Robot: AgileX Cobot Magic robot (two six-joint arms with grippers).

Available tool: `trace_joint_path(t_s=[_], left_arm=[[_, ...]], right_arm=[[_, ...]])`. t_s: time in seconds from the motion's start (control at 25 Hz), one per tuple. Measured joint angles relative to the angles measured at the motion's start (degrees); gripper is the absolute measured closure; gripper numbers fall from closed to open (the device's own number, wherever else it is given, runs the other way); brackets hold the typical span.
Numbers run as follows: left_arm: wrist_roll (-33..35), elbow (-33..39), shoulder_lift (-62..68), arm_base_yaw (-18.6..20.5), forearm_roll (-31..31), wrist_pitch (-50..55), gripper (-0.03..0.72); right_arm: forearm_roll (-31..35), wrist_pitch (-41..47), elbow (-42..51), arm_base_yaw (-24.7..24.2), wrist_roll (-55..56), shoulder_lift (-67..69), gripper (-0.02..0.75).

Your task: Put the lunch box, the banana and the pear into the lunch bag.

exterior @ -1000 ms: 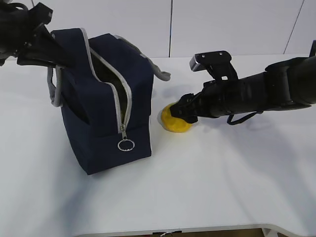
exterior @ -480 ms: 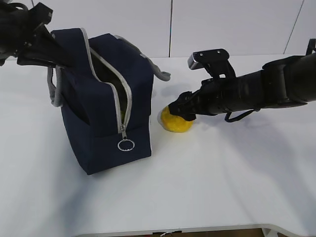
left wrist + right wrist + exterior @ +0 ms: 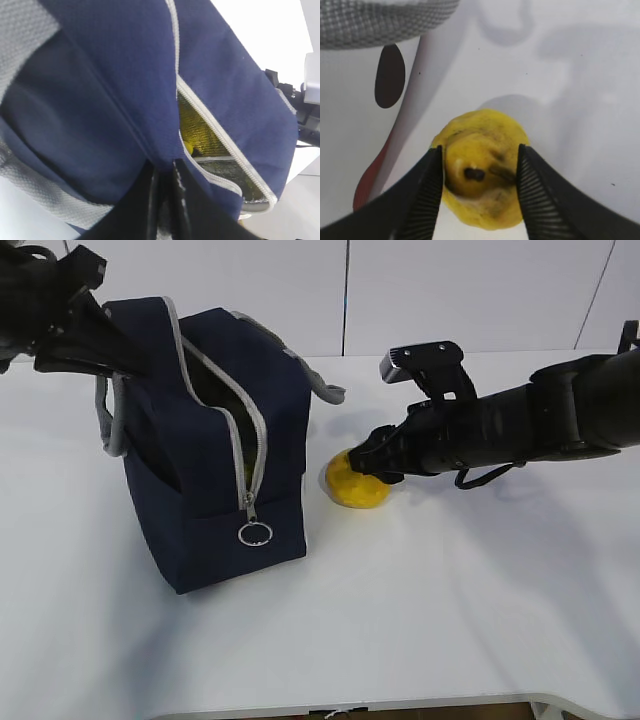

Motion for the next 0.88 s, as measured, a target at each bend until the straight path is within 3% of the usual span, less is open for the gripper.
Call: trace_joint_path(t_s=[0.4, 0.88], left_arm=[[0.0, 0.0, 0.0, 0.0, 0.0, 0.0, 0.691], [0.0, 0.0, 0.0, 0.0, 0.0, 0.0, 0.691]], right_arm=[[0.0, -0.13, -0.35, 0.0, 0.0, 0.0, 0.43], [0.0, -0.13, -0.35, 0.0, 0.0, 0.0, 0.435]])
